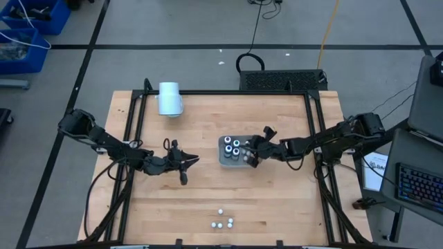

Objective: Pick & Place food coloring
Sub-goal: Put the small orange food coloring bottle into the gray bin

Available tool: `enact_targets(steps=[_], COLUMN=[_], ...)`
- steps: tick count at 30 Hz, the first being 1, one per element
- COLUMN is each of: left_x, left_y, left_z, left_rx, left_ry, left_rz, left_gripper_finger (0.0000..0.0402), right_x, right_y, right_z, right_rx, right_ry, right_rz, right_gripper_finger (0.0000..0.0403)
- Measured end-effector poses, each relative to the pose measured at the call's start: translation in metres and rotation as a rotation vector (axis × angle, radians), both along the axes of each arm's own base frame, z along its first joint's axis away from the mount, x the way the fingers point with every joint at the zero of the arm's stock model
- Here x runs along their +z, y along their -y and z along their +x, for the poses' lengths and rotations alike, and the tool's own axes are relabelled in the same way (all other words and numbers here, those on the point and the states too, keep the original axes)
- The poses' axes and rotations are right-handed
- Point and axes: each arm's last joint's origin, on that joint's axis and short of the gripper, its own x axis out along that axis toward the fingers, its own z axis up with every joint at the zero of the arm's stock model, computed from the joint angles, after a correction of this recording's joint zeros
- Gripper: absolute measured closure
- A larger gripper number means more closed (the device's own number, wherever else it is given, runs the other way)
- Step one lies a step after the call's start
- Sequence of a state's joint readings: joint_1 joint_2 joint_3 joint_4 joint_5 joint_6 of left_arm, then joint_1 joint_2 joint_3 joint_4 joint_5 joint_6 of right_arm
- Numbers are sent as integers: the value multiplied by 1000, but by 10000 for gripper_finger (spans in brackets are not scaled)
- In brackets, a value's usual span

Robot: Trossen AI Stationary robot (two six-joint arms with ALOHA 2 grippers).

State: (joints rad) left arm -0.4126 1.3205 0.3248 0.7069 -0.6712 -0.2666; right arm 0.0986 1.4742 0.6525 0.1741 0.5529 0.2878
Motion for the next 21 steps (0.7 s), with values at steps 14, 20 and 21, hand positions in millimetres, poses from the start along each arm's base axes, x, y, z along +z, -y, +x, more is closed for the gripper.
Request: enact_targets(steps=[14, 20, 21], left_x=[0, -1, -1], left_y=[4, 12, 13], left_z=[-1, -4, -4], left_rx=[-1, -87, -103], left_ry=[20, 7, 1], left_rz=[-79, -103, -105], left_gripper_finger=[350, 350, 350], right_x=[1, 1, 1], right_y=[-3, -4, -4], right_z=[0, 0, 0], right_rx=[24, 48, 49], right_ry=[10, 5, 4], right_rz=[30, 46, 44], right_gripper_finger=[358, 358, 358])
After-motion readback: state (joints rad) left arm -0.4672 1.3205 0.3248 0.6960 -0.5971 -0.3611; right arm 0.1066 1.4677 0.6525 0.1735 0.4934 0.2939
